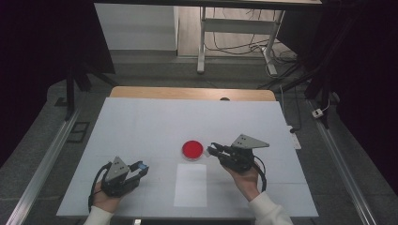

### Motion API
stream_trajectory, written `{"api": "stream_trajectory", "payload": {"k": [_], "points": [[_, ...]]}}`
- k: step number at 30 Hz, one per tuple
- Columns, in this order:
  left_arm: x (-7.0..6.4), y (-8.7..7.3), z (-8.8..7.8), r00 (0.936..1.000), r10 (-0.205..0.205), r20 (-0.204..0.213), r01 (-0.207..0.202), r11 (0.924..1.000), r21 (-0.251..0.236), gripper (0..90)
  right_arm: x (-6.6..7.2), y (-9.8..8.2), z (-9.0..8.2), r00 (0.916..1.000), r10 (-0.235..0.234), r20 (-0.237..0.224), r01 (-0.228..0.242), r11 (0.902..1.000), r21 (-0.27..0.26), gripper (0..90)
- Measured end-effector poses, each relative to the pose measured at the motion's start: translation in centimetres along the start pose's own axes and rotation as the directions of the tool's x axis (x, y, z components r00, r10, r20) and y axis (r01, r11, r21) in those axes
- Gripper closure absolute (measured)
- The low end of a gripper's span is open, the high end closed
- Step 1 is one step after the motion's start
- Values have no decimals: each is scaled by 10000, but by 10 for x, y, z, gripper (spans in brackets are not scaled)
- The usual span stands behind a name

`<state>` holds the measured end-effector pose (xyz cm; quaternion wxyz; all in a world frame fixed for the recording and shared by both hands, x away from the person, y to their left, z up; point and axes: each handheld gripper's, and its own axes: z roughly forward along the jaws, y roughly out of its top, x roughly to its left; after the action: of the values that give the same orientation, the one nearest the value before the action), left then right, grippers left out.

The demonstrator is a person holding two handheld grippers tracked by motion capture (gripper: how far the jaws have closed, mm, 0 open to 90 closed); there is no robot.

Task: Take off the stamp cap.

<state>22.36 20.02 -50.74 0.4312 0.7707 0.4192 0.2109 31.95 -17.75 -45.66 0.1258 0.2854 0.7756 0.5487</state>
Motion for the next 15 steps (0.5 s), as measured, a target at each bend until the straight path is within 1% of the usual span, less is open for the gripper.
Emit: {"api": "stream_trajectory", "payload": {"k": [5, 12, 15], "points": [[2, -3, -1, 10000, -41, -19, 41, 10000, 27, 653, 1, 0, 1, 10000, -42, 1, 42, 10000, 32, 752], [2, -2, 2, 10000, 26, 30, -27, 10000, 44, 653, 1, 0, 1, 10000, -44, 8, 44, 10000, 40, 752], [2, -2, 1, 10000, -3, 18, 3, 10000, 27, 653, 1, 0, 2, 10000, -25, 5, 25, 10000, 13, 752]]}}
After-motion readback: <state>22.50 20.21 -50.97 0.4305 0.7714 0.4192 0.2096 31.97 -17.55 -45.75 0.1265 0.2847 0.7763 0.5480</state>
